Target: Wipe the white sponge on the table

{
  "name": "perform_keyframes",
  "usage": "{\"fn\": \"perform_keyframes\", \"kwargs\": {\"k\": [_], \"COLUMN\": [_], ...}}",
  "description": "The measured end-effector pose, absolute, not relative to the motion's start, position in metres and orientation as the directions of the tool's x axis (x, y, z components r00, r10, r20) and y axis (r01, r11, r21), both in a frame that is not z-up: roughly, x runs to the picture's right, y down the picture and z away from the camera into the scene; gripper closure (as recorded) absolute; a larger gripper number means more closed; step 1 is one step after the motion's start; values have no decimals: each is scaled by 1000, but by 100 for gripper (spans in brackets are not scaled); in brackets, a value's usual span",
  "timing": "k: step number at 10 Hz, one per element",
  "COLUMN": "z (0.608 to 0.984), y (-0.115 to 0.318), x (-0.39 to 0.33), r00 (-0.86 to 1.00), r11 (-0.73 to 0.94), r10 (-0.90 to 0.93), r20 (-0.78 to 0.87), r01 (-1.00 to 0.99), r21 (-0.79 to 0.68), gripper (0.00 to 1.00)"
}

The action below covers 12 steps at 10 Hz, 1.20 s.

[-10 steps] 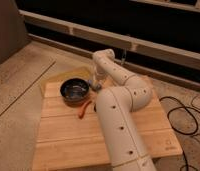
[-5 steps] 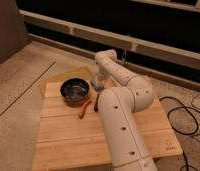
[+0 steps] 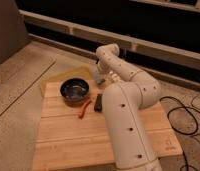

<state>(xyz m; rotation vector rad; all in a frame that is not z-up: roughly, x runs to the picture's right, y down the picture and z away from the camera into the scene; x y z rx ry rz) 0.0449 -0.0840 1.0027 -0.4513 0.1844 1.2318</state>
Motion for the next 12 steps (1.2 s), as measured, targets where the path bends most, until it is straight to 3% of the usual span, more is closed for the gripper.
{"fn": "perform_keyframes", "kwargs": {"k": [6,12], "z": [1008,1029], "y": [-25,-39], "x": [54,33], "r00": [353,405], "r11": [275,327], "r10": [786,771], "r20": [-507,-491], "r01": [-935,-914], "r21": [-226,-240], "gripper": [90,90]}}
